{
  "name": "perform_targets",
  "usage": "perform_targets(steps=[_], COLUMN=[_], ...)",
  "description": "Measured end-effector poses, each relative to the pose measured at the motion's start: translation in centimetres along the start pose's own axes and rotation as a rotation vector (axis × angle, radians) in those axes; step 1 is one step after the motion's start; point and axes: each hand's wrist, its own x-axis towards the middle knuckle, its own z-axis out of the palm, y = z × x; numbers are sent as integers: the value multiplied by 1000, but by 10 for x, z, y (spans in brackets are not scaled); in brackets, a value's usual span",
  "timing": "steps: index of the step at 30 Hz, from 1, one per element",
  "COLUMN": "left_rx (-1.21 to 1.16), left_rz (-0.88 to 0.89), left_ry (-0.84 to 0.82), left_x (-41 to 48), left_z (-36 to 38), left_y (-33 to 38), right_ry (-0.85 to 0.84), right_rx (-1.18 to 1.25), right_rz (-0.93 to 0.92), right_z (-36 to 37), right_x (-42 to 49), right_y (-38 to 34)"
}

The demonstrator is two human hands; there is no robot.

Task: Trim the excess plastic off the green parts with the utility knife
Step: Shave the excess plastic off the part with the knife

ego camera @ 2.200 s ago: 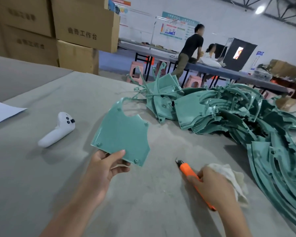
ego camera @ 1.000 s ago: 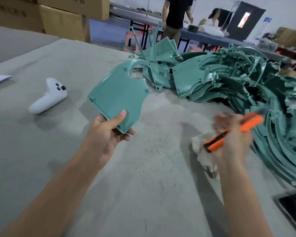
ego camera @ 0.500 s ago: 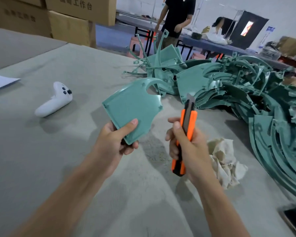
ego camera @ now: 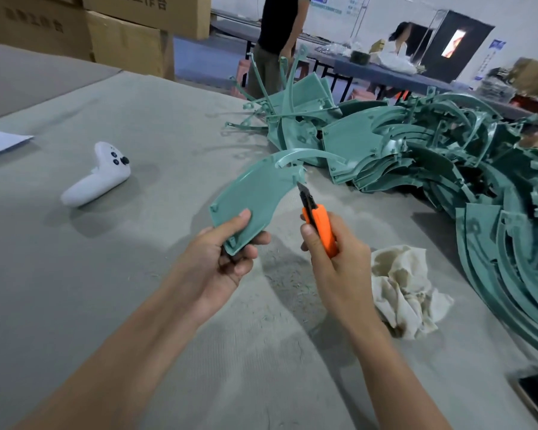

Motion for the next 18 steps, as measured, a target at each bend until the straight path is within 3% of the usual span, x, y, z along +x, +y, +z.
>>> perform_targets(steps=[8, 18], left_rx=[-50, -45], left_rz=[-13, 12], left_ry=[-9, 26], left_x=[-1, 0], left_z=[0, -1], left_y=[-3, -2], right_ry=[48, -67], right_rx=[-37, -44], right_rz=[-40, -162], right_z=[11, 11], right_x=[-3, -10], right_y=[0, 1])
